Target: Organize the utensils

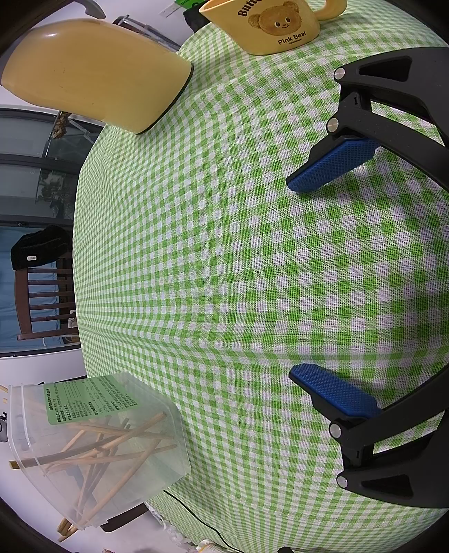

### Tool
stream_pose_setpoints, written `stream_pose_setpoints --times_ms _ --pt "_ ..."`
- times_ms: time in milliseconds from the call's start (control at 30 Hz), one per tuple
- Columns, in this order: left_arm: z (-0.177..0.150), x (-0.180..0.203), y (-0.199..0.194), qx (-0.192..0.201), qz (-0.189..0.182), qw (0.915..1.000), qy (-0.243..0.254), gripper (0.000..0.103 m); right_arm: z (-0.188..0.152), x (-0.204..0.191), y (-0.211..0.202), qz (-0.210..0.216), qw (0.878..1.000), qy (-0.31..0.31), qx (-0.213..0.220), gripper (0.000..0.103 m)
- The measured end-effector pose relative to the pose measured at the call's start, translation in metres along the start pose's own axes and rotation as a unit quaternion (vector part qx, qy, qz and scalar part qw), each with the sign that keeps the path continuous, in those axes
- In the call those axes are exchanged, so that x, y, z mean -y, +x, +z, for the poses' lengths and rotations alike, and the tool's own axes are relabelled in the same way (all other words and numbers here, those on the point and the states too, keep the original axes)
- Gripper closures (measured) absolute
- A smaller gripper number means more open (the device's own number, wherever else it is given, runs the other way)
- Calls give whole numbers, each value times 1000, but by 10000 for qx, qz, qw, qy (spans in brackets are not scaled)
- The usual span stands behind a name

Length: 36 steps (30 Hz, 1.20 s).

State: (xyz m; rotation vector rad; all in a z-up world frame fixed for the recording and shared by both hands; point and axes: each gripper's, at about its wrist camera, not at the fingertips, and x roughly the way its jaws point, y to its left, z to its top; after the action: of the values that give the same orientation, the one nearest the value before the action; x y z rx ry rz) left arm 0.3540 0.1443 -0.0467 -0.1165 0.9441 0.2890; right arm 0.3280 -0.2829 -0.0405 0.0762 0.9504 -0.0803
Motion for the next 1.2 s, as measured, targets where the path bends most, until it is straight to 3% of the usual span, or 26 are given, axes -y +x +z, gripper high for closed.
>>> stream_pose_setpoints --times_ms 1200 --pt "0 -1 0 1 0 10000 -1 6 -1 0 0 47 10000 -50 1 7"
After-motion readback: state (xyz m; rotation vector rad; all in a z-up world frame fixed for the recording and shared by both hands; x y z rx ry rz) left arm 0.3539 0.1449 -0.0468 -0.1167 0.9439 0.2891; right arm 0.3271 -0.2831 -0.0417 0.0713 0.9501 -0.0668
